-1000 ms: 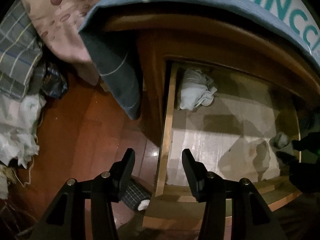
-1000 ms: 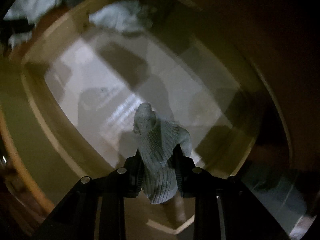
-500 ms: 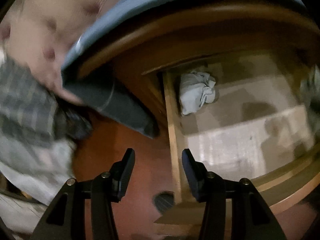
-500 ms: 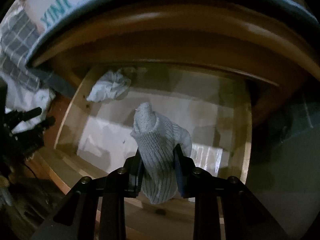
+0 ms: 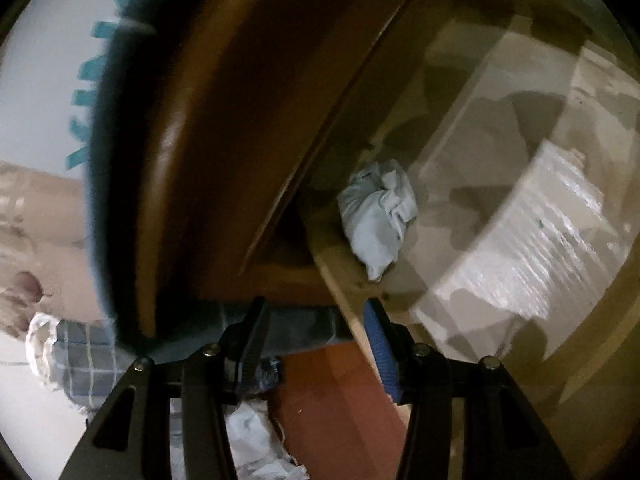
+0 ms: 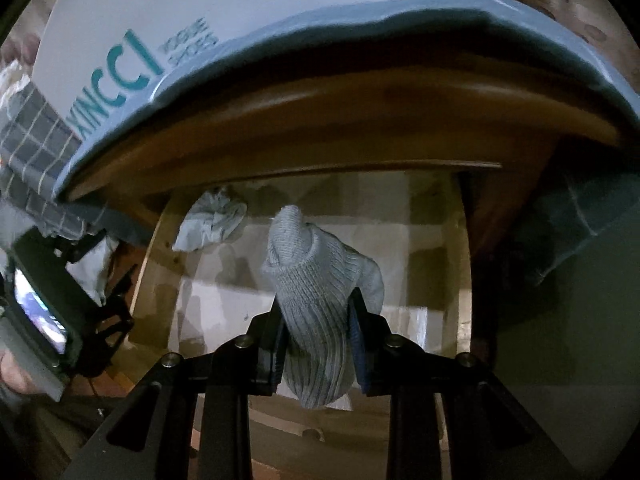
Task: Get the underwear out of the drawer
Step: 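Reach the left tool into the drawer to the white crumpled cloth while the right tool holds the sock, then grasp and lift the white crumpled cloth with the left tool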
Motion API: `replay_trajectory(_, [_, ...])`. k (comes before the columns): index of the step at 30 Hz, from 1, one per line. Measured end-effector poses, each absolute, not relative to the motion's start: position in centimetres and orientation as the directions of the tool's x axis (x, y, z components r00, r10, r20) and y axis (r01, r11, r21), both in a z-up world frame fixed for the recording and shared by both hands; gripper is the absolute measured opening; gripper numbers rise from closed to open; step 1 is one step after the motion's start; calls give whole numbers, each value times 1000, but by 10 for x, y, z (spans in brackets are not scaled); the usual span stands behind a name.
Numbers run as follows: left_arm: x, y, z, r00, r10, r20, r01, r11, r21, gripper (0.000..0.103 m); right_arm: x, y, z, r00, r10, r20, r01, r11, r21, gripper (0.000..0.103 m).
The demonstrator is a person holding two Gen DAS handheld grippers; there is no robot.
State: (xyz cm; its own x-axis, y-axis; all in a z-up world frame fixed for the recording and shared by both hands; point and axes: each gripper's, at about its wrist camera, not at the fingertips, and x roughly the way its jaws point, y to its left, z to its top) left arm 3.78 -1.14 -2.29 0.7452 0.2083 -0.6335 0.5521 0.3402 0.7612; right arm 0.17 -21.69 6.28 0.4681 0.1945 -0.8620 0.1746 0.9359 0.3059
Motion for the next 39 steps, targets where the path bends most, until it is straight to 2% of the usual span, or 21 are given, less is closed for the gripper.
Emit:
replay_trajectory(5, [48,-23,-38,758,165,-631,578,279,767,50,3,-217,66,478,203,-854,185,928,324,27])
replay_trajectory(24, [92,-41,-77,724,168,-669,631,229,741,50,6,-216,60,462,262,-847,179,908,379,28])
replay_trajectory(31, [83,-48,-82,778,156,-609,587,167,792,52,6,-212,60,458,279,-844,167,905,390,28])
replay_trajectory(33, [79,-47,-83,746,158,-647,625,170,762,52,7,-212,61,460,279,-843,165,906,390,29])
replay_trajectory(39, [83,-49,-88,738,177,-651,627,178,759,52,10,-209,58,448,292,-845,159,904,396,29])
